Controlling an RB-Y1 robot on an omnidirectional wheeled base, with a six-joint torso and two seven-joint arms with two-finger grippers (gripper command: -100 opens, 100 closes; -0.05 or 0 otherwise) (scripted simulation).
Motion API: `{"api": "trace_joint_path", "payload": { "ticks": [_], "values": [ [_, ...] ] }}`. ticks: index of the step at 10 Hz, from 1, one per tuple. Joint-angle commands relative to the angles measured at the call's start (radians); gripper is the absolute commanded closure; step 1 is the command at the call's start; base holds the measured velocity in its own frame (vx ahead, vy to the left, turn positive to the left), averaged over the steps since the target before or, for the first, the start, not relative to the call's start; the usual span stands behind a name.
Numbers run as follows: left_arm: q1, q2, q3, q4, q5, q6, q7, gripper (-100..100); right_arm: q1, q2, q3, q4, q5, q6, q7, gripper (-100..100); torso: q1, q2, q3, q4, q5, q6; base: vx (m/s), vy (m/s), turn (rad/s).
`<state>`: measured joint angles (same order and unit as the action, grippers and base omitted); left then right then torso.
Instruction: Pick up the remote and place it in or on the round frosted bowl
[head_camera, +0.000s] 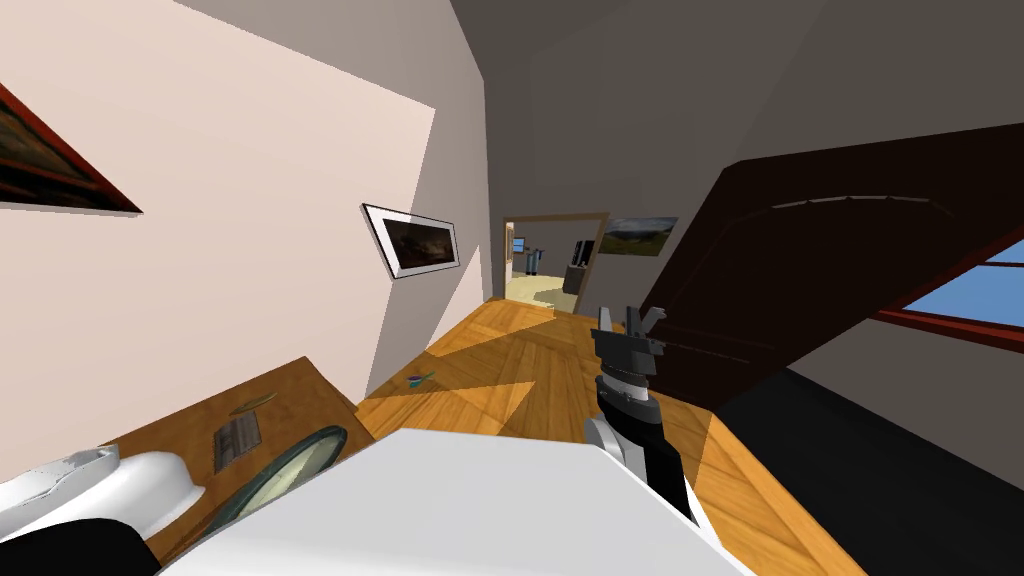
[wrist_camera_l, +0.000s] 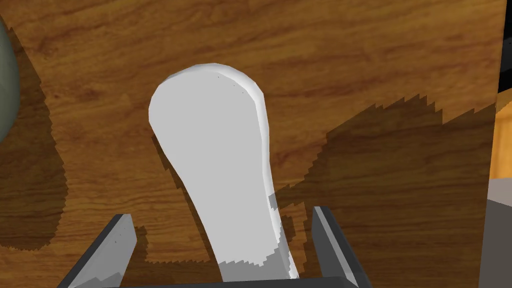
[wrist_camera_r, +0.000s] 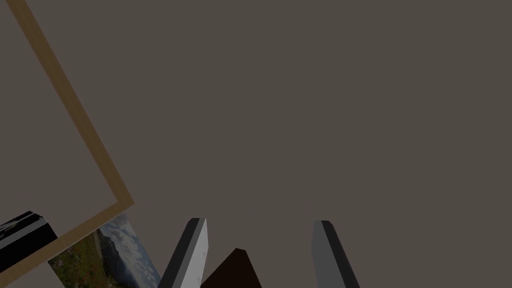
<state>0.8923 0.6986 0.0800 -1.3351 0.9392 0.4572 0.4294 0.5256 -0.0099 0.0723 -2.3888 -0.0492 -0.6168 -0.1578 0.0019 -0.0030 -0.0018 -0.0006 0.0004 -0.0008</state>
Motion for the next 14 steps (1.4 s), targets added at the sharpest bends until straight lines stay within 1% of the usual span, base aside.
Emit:
{"api": "trace_joint_path", "payload": {
  "ticks": [1,2,4,5,8,10,11,12,13,14],
  "values": [
    [0.01,-0.004,0.005,0.019,0.02,0.05,0.018,-100,0.0,0.0,0.0,0.0,0.0,0.0,0.0,0,0.0,0.0,0.0,0.0,0.0,0.0,0.051,0.037,-0.069],
    [0.01,-0.004,0.005,0.019,0.02,0.052,0.018,-100,0.0,0.0,0.0,0.0,0.0,0.0,0.0,0,-0.001,0.0,0.0,0.0,0.0,0.0,0.04,0.03,-0.049],
    [0.02,-0.004,0.008,0.056,0.065,0.111,0.036,-100,0.0,0.0,0.0,0.0,0.0,0.0,0.0,0,-0.001,0.001,0.0,0.0,0.0,0.0,0.043,0.041,-0.101],
    [0.02,-0.004,0.008,0.056,0.065,0.115,0.036,-100,0.0,0.0,0.0,0.0,0.0,0.0,0.0,0,0.0,0.0,0.0,0.0,0.0,0.0,0.038,0.038,-0.045],
    [0.028,-0.009,0.011,0.095,0.113,0.182,0.057,-100,0.0,0.0,0.0,0.0,0.0,0.0,0.0,0,-0.001,0.001,0.0,0.0,0.0,0.0,0.038,0.031,-0.078],
    [0.031,-0.013,0.012,0.11,0.133,0.21,0.065,-100,0.0,0.0,0.0,0.0,0.0,0.0,0.0,0,0.0,0.001,0.001,0.0,0.0,0.0,0.03,0.045,-0.054],
    [0.03,-0.014,0.011,0.108,0.127,0.197,0.059,-100,0.0,0.0,0.0,0.0,0.0,0.0,0.0,0,-0.001,0.001,0.001,0.0,0.0,0.0,0.014,0.019,-0.012],
    [0.029,-0.014,0.011,0.108,0.128,0.201,0.06,0,0.0,0.0,0.0,0.0,0.0,0.0,0.0,0,-0.002,0.002,0.001,0.0,0.0,0.0,0.0,0.0,0.0],
    [0.003,-0.04,0.005,0.14,0.106,0.188,0.05,-100,0.0,0.0,0.0,0.0,0.0,0.0,0.0,0,-0.003,0.003,0.002,0.001,-0.001,0.0,0.001,0.033,0.019],
    [-0.016,-0.059,0.0,0.164,0.09,0.179,0.043,-100,0.0,0.0,0.0,0.0,0.0,0.0,0.0,0,-0.002,0.003,0.002,0.001,0.0,0.0,-0.003,0.06,0.026]
  ]
}}
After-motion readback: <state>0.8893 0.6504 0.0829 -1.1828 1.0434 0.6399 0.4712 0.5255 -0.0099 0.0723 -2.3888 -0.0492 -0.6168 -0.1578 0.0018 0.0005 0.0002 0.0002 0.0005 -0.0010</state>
